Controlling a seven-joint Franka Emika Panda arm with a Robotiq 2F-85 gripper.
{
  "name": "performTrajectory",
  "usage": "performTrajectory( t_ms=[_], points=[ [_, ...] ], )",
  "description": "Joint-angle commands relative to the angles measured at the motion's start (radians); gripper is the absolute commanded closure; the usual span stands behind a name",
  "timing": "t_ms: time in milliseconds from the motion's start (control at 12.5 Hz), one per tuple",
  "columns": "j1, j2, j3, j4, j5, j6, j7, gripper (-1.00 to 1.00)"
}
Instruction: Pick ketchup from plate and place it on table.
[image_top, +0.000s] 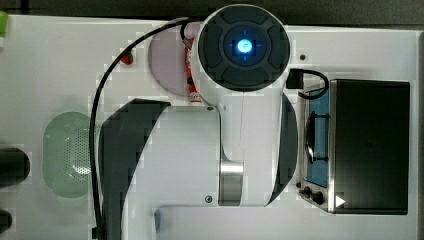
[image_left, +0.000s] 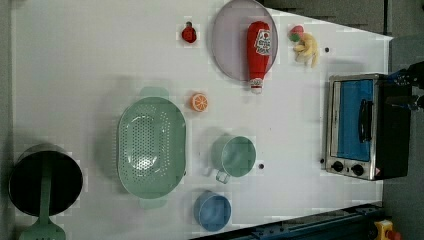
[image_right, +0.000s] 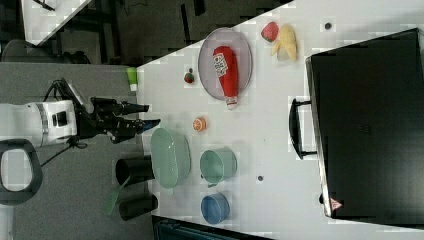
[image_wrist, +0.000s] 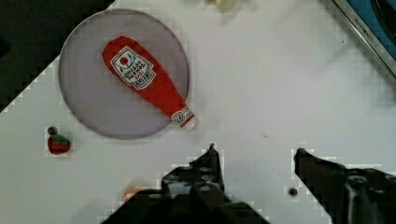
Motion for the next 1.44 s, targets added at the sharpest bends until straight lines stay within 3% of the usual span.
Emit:
performTrajectory(
  t_ms=[80,240,800,1440],
  points=[
    [-0.078,-0.117,0.039,-0.109,0.022,-0.066,0.002,-0.59],
    [-0.075,-0.092,0.041,-0.109,0.022,-0.05,-0.004,-0.99],
    [-0.049,0.147,0.081,-0.106,0.022,0.264,-0.089,-1.0],
    [-0.021,0.464,0.093,-0.063,0.014,0.656,-0.55,-1.0]
  ],
)
